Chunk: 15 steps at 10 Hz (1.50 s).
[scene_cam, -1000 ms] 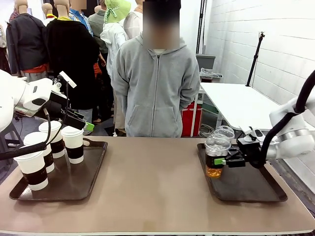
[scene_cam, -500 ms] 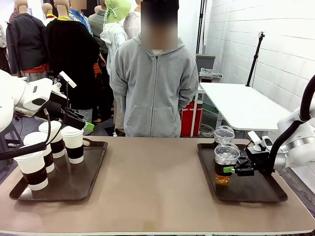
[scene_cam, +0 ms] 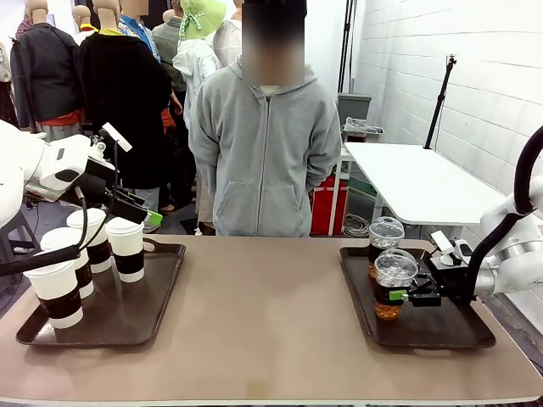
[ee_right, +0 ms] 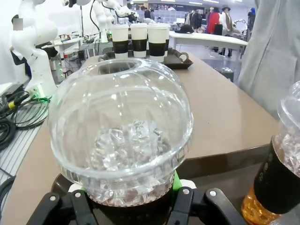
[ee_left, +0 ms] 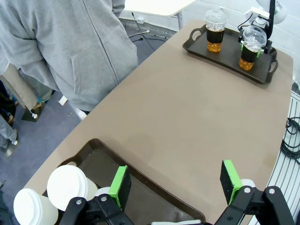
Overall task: Distribute the coffee onto the tray.
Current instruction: Pick up another iced Americano from the middle of the table and place it on the right Handle tray.
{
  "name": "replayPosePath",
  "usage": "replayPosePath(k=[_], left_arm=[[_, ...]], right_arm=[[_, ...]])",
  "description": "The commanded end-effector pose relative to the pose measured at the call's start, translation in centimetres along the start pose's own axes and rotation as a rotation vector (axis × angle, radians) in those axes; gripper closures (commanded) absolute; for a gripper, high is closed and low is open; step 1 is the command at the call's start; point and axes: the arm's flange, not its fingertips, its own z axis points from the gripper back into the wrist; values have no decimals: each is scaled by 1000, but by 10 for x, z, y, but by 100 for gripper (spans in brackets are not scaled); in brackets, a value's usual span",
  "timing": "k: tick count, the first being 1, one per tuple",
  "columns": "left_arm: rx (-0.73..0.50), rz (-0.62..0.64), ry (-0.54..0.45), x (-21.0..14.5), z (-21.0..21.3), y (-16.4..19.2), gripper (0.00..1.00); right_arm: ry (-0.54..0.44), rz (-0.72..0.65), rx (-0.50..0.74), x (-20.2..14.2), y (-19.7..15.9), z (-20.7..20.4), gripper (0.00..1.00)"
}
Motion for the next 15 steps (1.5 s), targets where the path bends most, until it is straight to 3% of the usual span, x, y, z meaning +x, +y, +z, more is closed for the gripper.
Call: replayPosePath(k=[1, 3, 5, 15], left_arm=[[-5, -2, -1, -2, -1, 1, 0], [-5, -2, -1, -2, -1, 1, 0], [-5, -2, -1, -2, -1, 1, 0], [-5, -2, -1, -2, -1, 1, 0]], right_arm=[[-18, -9, 8, 0, -4, 2, 37], [-19, -29, 8, 1, -5, 0, 37], [-28, -51, 9, 2, -4, 3, 0], [-74, -109, -127, -34, 40, 54, 0]])
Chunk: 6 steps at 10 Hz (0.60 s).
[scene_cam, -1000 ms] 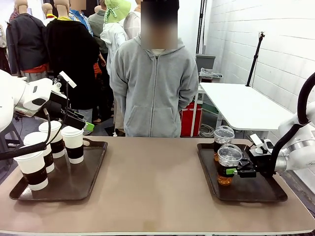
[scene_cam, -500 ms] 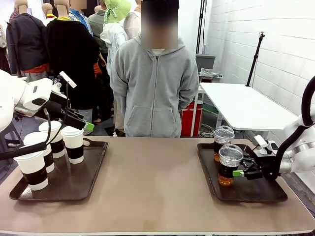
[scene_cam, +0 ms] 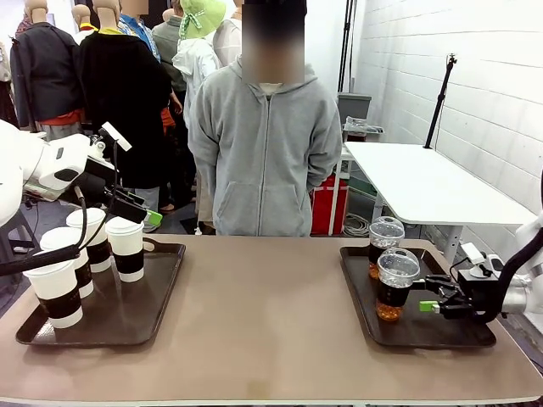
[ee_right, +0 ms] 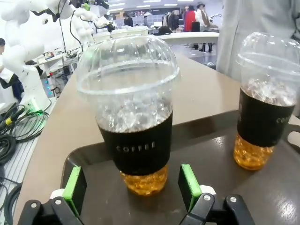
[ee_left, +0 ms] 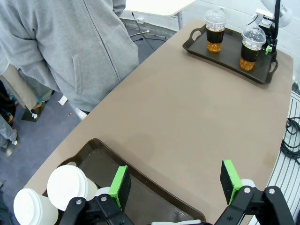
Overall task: Distribute the coffee onto the tray.
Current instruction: Pick up another iced Americano from the middle of the table and place it on the right Handle tray.
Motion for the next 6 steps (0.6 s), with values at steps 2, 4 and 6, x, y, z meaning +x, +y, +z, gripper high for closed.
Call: replayPosePath(k=[2, 4, 6], left_arm=[[-5, -2, -1, -2, -1, 1, 0], [-5, -2, -1, -2, -1, 1, 0], [-5, -2, -1, -2, -1, 1, 0]], right_arm=[[0, 0, 0, 0, 0, 0, 0], [0, 0, 0, 0, 0, 0, 0], [0, 0, 0, 0, 0, 0, 0]])
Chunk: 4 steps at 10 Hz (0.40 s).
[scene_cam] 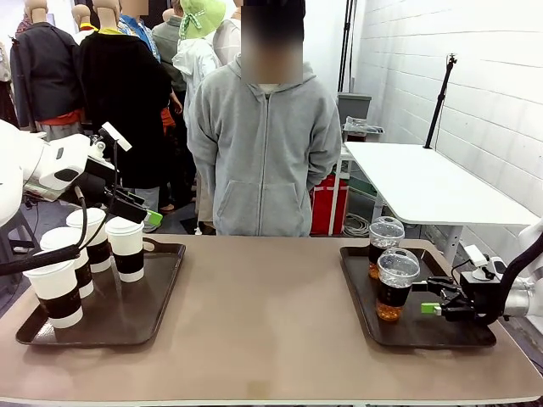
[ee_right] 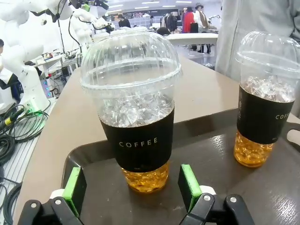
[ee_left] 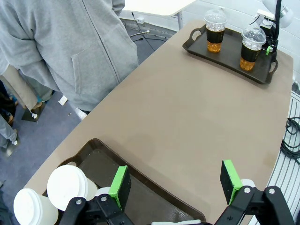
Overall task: Distribute the coffee onto the tray.
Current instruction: Pick up another iced Americano from the middle of the table and place it on the right Handle tray.
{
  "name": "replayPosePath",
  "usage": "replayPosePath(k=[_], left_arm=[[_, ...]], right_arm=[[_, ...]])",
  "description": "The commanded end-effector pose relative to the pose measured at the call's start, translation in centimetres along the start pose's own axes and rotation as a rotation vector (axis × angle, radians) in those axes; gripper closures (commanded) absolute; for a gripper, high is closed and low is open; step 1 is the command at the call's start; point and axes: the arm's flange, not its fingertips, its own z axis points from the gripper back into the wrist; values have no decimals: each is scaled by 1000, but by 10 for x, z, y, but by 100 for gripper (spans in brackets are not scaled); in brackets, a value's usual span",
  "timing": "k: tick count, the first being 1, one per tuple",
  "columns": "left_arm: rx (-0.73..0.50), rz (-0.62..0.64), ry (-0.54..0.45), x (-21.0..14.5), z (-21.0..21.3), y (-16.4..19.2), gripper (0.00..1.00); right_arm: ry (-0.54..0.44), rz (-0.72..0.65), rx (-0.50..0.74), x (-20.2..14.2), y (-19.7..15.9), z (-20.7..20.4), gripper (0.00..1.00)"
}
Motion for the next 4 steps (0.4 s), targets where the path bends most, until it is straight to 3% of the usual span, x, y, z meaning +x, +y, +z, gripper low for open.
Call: replayPosePath(k=[1, 4], left_arm=[[-5, -2, -1, -2, -1, 1, 0], [-5, -2, -1, -2, -1, 1, 0]], right_arm=[[4, -4, 1, 2, -2, -1, 0], [4, -4, 1, 2, -2, -1, 0]])
